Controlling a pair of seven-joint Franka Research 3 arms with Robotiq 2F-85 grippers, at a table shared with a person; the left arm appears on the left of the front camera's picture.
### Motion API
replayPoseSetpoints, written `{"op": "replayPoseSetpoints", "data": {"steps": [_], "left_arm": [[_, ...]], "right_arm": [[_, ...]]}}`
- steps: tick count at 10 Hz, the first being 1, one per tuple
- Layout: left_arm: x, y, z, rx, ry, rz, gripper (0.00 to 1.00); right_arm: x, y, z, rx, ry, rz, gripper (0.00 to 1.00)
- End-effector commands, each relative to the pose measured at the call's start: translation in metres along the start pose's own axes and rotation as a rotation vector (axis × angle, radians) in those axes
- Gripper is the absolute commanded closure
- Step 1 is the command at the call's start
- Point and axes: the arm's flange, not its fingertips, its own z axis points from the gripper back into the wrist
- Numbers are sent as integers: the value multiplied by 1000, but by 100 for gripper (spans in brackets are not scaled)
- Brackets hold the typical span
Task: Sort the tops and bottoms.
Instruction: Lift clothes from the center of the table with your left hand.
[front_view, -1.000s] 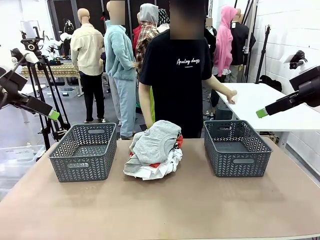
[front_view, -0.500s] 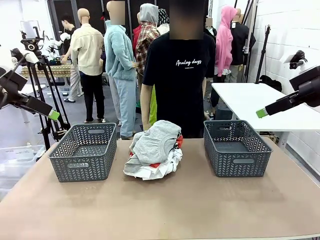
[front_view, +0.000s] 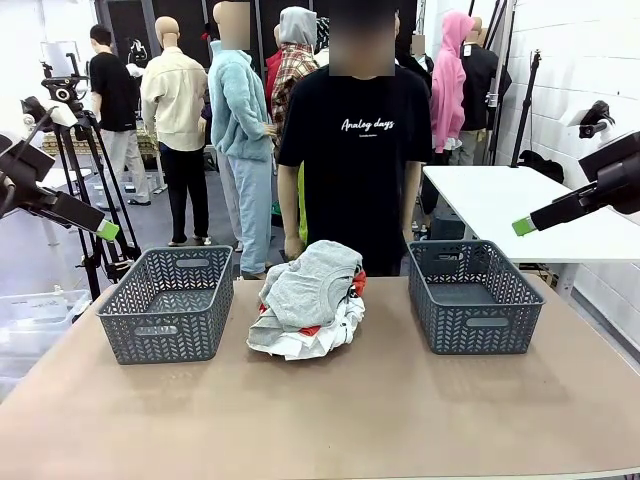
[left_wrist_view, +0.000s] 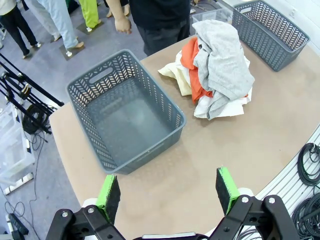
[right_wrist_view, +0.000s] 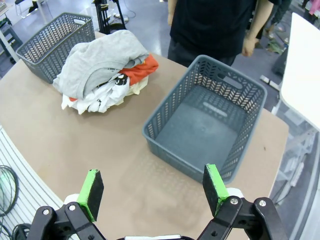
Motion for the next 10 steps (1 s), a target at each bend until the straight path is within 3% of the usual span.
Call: {"op": "replayPoseSetpoints", "data": {"steps": [1,10], "left_arm": [[0,1,1,-3,-5,2,0],[0,1,1,-3,-5,2,0]], "right_arm": [[-1,1,0,11,2,5,0],[-1,1,0,11,2,5,0]]}}
